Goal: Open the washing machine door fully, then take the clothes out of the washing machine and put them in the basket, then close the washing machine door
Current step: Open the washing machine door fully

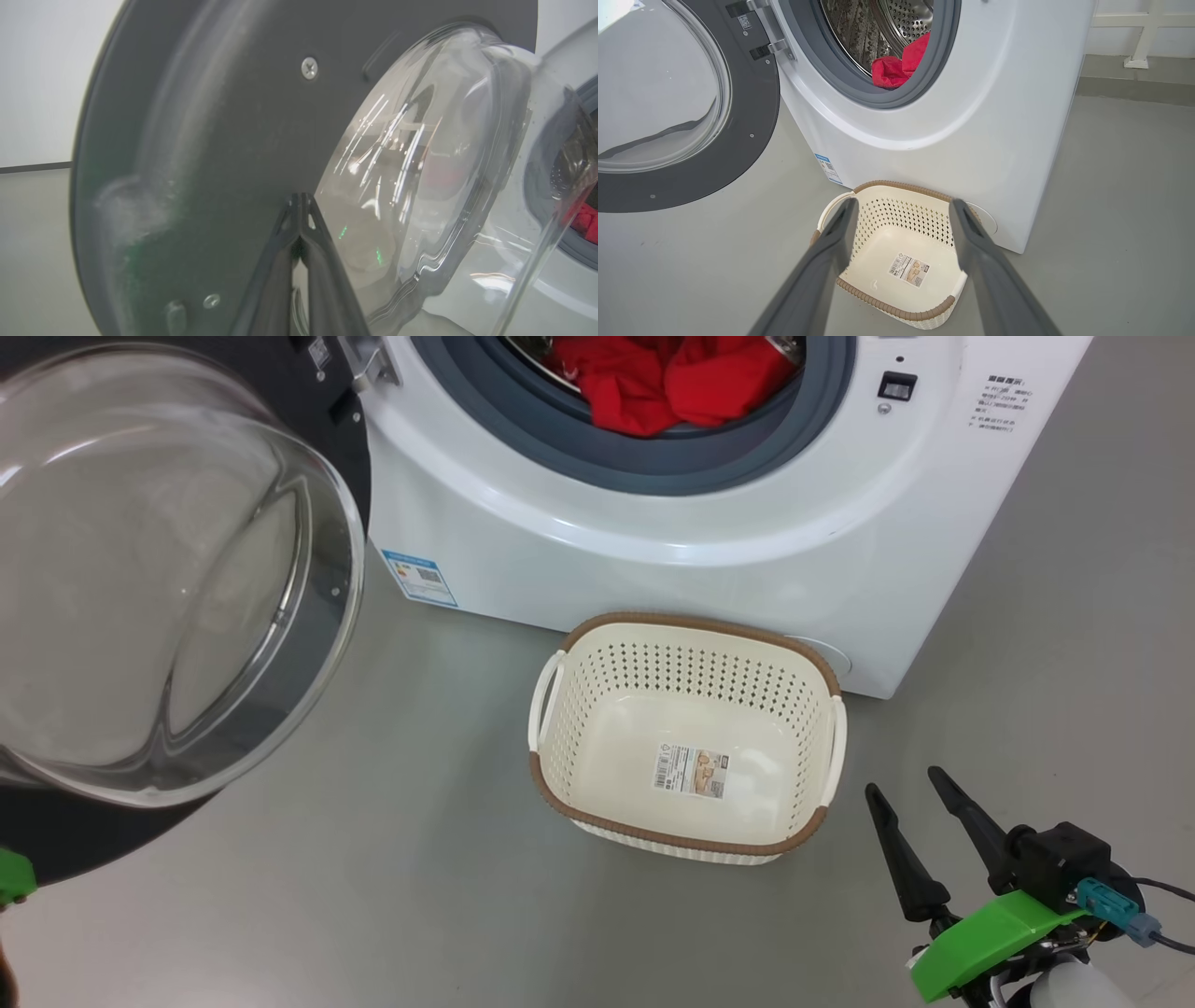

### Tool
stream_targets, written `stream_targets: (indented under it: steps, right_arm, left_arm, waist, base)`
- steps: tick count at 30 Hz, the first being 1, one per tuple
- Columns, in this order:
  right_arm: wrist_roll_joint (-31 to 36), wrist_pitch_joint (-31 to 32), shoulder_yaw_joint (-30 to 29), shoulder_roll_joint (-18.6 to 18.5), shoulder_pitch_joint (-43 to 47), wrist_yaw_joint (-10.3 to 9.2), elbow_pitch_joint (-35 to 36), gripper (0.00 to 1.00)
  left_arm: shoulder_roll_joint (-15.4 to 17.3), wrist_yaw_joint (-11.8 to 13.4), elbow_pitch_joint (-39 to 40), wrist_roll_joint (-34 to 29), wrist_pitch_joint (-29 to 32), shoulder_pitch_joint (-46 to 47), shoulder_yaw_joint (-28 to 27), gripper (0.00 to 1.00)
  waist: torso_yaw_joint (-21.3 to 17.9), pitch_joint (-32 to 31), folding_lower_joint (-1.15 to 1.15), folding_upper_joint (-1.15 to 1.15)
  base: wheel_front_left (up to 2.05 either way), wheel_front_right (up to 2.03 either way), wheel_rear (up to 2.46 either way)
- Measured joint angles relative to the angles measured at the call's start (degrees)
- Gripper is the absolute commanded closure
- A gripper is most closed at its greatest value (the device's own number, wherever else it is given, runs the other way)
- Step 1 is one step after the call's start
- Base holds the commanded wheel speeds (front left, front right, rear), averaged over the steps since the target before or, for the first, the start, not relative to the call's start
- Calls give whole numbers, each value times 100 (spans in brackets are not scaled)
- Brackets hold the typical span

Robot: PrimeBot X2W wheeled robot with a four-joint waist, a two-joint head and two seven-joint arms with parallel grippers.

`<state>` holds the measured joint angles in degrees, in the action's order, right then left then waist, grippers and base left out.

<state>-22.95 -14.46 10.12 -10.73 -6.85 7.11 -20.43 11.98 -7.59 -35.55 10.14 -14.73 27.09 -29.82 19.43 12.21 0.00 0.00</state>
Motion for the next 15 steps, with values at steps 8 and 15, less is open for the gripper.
stream_targets:
  steps: [8,15]
  right_arm:
    - [0,0,-15,26,4,0,-5,0]
    - [-19,0,-11,75,105,0,-12,0]
  left_arm:
    - [52,0,-47,20,0,-23,82,100]
    - [79,0,189,216,1,-575,456,100]
  waist:
    - [-6,-177,0,0]
    - [-11,-456,0,0]
  base:
    - [0,0,0]
    - [0,0,0]
